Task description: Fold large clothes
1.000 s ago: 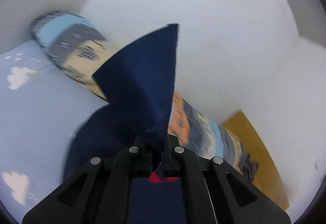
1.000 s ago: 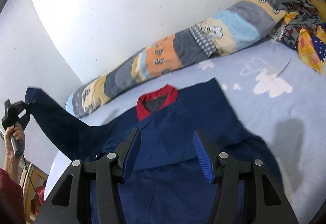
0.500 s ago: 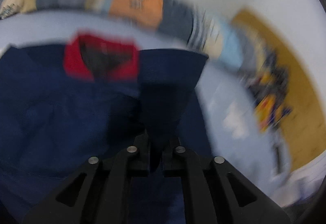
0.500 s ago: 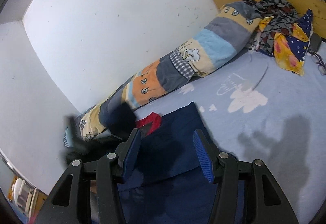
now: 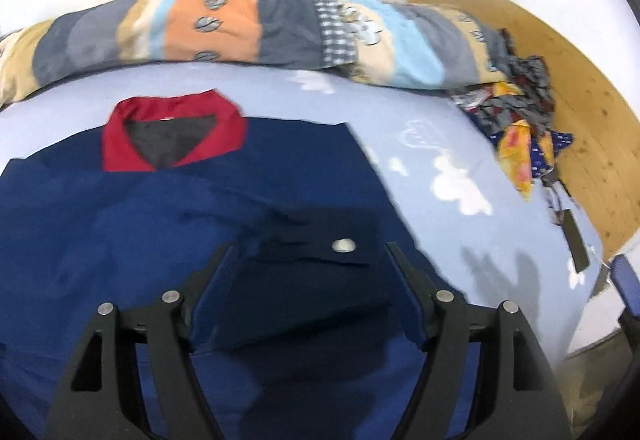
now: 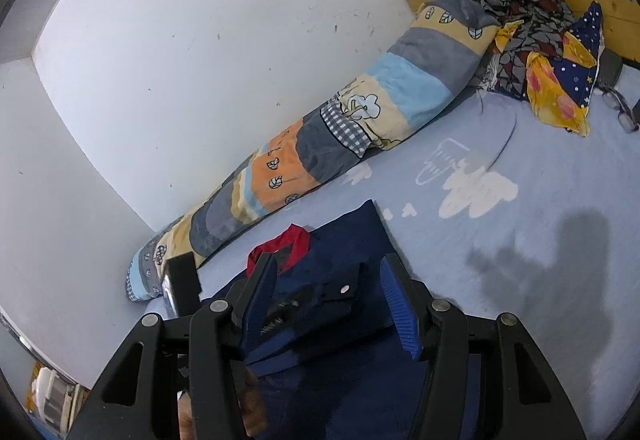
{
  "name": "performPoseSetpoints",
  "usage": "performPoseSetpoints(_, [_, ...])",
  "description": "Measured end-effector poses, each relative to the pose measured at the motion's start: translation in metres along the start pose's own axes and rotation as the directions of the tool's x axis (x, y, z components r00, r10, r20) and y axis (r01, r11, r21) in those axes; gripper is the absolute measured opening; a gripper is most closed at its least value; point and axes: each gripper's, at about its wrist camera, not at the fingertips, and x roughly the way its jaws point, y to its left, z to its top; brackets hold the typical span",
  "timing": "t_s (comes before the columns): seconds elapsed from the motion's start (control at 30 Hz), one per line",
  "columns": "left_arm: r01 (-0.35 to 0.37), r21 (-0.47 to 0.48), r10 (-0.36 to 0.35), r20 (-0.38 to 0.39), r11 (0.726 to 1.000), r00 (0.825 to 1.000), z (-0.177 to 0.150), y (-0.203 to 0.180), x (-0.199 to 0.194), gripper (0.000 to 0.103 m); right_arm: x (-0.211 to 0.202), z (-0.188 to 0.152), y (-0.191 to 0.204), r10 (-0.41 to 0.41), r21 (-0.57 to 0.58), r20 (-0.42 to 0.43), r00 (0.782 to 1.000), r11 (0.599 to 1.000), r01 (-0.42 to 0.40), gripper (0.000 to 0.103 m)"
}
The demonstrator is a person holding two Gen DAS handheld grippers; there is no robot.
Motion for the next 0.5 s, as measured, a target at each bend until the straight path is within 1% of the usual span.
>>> performPoseSetpoints(0.03, [0.009,-0.009,-0.01,-0.025,1.0,1.0,-0.004,0.006,0.006,0.073,0.0,-0.001,0.002,0.003,-0.003,-0.001,1.0,1.0,-0.003,0.057])
performPoseSetpoints(0.07, [-0.006,-0.01,0.005,-0.065,1.0,0.998,-0.01,0.012,0.017,0.073,0.002,-0.002,0.005,0.004,-0.012,-0.006,1.0,1.0,-0.004,0.057])
performPoseSetpoints(0.1, [-0.046,-0.003,0.046,-0.099,0.999,0.994,-0.015,0.018,0.032,0.073,0.004,-0.002,0.006,0.001,-0.017,-0.009,1.0,1.0,-0.001,0.057])
performPoseSetpoints(0.13, [-0.1,0.015,0.101,-0.177,0.995,0.979,-0.027,0.026,0.049,0.073,0.005,-0.003,0.008,0.001,-0.022,-0.01,1.0,1.0,-0.001,0.057])
performPoseSetpoints(0.17, [-0.102,0.029,0.105,-0.207,0.994,0.973,-0.036,0.029,0.056,0.073,0.007,-0.004,0.009,-0.004,-0.033,-0.013,1.0,0.999,0.004,0.057])
performPoseSetpoints(0.2, [-0.104,0.067,0.114,-0.174,0.992,0.978,-0.041,0.027,0.053,0.073,0.01,-0.004,0.009,-0.017,-0.045,-0.018,1.0,0.999,0.017,0.057])
performPoseSetpoints(0.23, [-0.125,0.11,0.141,-0.155,0.986,0.978,-0.045,0.021,0.047,0.073,0.012,-0.005,0.009,-0.031,-0.052,-0.024,0.999,0.998,0.029,0.057])
performPoseSetpoints(0.27, [-0.126,0.113,0.144,-0.159,0.985,0.977,-0.046,0.019,0.041,0.073,0.014,-0.005,0.006,-0.033,-0.048,-0.034,0.999,0.998,0.032,0.057])
performPoseSetpoints(0.3, [-0.114,0.103,0.13,-0.153,0.988,0.98,-0.047,0.018,0.034,0.073,0.015,-0.005,0.004,-0.029,-0.042,-0.042,0.999,0.999,0.027,0.057])
performPoseSetpoints(0.33, [-0.086,0.087,0.095,-0.112,0.993,0.989,-0.049,0.018,0.016,0.073,0.015,-0.005,0.002,-0.031,-0.041,-0.043,0.999,0.999,0.03,0.057])
performPoseSetpoints(0.4, [-0.071,0.082,0.077,-0.072,0.994,0.994,-0.058,0.019,-0.008,0.073,0.014,-0.005,0.001,-0.049,-0.059,-0.038,0.998,0.997,0.047,0.057])
performPoseSetpoints(0.43, [-0.071,0.085,0.077,-0.071,0.994,0.994,-0.067,0.02,-0.019,0.073,0.016,-0.006,0.001,-0.052,-0.071,-0.045,0.998,0.996,0.049,0.057])
performPoseSetpoints(0.5, [-0.096,0.07,0.101,-0.08,0.993,0.992,-0.098,0.031,-0.042,0.073,0.021,-0.011,0.002,-0.059,-0.097,-0.077,0.995,0.994,0.051,0.057])
